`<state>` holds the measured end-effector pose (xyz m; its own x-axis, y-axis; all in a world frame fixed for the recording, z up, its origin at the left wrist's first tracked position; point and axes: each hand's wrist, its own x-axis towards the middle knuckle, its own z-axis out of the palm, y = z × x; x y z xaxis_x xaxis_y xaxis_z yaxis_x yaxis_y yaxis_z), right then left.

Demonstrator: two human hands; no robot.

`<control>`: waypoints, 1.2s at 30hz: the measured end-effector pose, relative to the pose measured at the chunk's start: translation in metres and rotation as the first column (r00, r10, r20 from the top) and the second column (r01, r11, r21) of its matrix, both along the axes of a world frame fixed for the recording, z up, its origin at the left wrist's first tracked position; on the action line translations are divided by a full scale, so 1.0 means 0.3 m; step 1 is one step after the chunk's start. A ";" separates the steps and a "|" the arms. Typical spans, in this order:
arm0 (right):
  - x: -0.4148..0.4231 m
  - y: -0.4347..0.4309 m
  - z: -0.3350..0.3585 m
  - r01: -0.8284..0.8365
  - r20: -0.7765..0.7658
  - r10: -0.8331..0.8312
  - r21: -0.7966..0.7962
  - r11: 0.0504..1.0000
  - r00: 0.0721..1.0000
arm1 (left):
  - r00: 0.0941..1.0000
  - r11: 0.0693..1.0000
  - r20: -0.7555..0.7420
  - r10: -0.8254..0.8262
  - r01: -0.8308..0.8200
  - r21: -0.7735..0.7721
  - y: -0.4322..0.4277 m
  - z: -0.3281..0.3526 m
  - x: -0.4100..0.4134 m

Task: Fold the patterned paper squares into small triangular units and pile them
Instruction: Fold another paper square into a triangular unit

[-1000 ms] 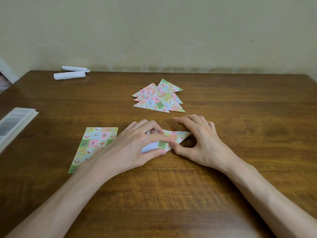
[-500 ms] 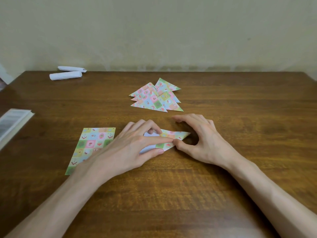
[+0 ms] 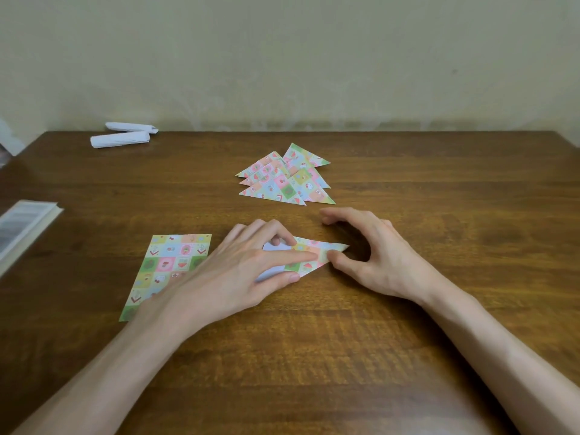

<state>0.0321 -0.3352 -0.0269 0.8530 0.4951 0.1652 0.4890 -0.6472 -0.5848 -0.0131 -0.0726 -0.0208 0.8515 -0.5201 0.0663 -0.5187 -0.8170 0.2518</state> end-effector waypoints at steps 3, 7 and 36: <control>0.004 -0.005 -0.003 -0.004 -0.005 0.004 0.003 1.000 1.000 | 1.000 1.000 0.014 -0.006 0.006 0.010 -0.002 0.001 -0.003; 0.008 -0.008 -0.005 -0.011 -0.026 0.011 0.011 1.000 1.000 | 1.000 1.000 0.012 -0.005 0.005 0.004 0.000 -0.001 -0.006; 0.015 -0.011 -0.029 -0.004 -0.063 0.008 0.071 0.997 0.998 | 0.999 1.000 0.047 -0.006 0.008 -0.031 0.001 -0.007 -0.009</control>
<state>0.0367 -0.3386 -0.0356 0.8599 0.4892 0.1457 0.4533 -0.6004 -0.6589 -0.0159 -0.0722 -0.0228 0.8433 -0.5233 0.1222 -0.5364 -0.8055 0.2520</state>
